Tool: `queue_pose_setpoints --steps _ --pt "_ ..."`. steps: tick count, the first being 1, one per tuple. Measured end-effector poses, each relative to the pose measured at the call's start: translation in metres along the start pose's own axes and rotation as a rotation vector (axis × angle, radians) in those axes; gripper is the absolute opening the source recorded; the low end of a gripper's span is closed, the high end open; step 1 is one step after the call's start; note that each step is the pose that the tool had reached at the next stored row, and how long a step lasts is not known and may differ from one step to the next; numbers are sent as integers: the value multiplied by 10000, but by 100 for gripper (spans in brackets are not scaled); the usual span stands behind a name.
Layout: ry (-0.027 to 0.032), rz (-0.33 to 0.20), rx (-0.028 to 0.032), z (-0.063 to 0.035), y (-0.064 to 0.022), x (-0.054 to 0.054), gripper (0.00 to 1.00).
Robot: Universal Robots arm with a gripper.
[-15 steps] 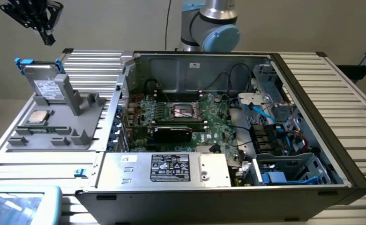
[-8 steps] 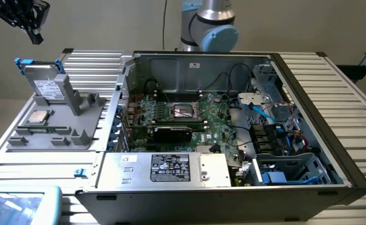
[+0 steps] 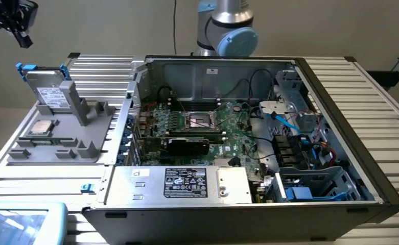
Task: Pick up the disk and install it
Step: 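Reach for the disk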
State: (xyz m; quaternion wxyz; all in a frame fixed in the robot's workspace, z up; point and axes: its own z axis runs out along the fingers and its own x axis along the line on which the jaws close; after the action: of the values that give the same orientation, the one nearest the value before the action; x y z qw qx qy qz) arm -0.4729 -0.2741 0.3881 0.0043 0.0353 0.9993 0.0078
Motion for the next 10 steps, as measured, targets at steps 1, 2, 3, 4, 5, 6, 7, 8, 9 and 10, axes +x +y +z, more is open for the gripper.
queue_pose_setpoints --steps 1,2,3,4,5,6,7,8,9,10 --pt "1 0 3 3 -2 43 11" --pt "4 1 4 7 -5 89 11" --pt "2 -1 4 10 -8 127 11" --pt "5 -3 4 11 -12 143 11" --pt "4 -5 3 13 -14 145 11" --pt "5 -5 4 13 -14 145 11" --pt "5 -4 5 13 -14 145 11" --pt "6 -5 5 13 -14 145 11" --pt "5 -4 5 13 -14 145 11" --pt "5 -5 5 13 -14 145 11"
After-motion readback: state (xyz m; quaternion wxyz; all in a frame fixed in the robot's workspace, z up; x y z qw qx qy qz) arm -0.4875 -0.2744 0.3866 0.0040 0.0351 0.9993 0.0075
